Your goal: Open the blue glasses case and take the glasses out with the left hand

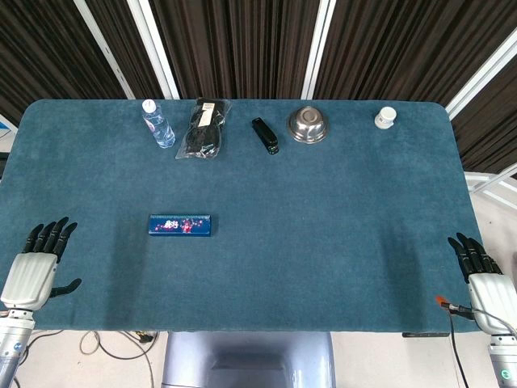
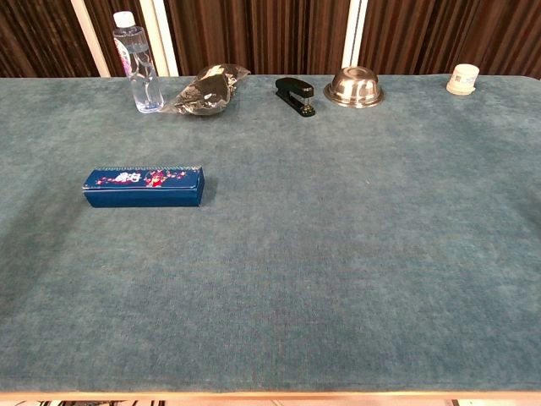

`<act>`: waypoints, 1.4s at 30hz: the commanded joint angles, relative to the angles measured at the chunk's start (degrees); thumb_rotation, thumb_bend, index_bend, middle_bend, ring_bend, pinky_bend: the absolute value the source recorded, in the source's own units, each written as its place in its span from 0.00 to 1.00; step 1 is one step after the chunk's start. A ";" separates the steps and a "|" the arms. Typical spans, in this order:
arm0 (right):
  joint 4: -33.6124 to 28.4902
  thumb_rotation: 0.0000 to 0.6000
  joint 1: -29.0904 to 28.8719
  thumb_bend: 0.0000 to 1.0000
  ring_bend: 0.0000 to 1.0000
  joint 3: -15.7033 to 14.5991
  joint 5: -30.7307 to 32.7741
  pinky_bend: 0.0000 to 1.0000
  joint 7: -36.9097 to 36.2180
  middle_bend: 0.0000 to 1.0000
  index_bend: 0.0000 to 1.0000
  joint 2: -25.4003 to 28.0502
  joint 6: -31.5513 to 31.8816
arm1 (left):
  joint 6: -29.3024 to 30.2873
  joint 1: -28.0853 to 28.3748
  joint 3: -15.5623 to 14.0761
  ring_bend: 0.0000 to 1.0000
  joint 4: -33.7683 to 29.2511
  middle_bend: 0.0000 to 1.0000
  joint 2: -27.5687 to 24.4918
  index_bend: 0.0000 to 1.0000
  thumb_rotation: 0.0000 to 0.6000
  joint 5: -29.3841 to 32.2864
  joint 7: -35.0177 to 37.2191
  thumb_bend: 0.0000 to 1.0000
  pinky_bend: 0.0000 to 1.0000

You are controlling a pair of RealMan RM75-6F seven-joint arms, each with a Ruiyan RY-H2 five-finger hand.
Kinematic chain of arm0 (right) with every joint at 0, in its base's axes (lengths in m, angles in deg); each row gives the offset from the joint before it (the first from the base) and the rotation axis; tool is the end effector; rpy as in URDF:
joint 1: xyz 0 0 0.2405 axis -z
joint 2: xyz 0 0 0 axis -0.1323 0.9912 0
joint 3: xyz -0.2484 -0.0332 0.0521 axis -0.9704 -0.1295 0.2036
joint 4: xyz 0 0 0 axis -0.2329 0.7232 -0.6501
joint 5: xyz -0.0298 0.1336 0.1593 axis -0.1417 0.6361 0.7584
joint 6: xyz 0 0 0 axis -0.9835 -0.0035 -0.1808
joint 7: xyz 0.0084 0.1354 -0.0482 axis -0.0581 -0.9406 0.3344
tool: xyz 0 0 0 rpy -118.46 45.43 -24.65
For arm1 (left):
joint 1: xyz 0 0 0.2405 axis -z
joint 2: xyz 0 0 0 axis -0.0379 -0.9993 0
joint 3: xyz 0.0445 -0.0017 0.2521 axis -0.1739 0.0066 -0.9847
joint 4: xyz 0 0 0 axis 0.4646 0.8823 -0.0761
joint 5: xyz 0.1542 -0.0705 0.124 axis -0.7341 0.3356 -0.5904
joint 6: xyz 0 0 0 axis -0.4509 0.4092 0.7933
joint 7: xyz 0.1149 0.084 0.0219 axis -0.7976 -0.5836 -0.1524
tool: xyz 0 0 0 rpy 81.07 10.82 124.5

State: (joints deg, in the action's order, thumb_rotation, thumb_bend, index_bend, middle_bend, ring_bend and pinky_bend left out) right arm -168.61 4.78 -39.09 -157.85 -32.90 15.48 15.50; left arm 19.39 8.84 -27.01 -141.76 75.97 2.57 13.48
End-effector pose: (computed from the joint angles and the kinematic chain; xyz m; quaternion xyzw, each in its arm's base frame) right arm -0.3196 -0.1690 0.1684 0.5949 -0.3889 0.3881 0.5868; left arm -0.2894 0.1953 0.1250 -0.6504 -0.3779 -0.3351 0.5674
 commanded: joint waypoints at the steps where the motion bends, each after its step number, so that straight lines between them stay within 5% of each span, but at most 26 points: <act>1: -0.08 1.00 0.00 0.06 0.00 0.01 0.02 0.21 0.17 0.00 0.00 0.00 0.01 | -0.36 0.01 0.13 0.00 -0.04 0.00 -0.02 0.00 1.00 0.19 -0.03 0.10 0.00; 22: -0.77 1.00 0.15 0.07 0.00 -0.20 0.35 0.21 0.30 0.00 0.00 0.44 -0.31 | -6.49 3.42 2.58 0.00 -3.61 0.00 0.40 0.00 1.00 3.45 -5.05 0.11 0.00; 31: -0.81 1.00 0.10 0.07 0.00 -0.28 0.27 0.21 -0.42 0.00 0.00 0.68 -0.51 | -14.10 10.92 8.42 0.00 -5.07 0.15 4.52 0.00 1.00 10.82 -10.81 0.24 0.00; 42: -0.96 1.00 -0.01 0.07 0.00 -0.26 0.64 0.21 -0.57 0.00 0.00 0.79 -0.96 | -22.42 21.08 13.37 0.00 -1.56 0.21 11.58 0.00 1.00 24.46 -20.19 0.36 0.01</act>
State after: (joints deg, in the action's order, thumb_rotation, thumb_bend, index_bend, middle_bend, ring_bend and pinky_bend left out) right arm -169.56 4.77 -39.35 -157.22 -33.47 16.26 14.55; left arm -1.55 27.99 -14.56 -144.35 85.89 24.78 -4.75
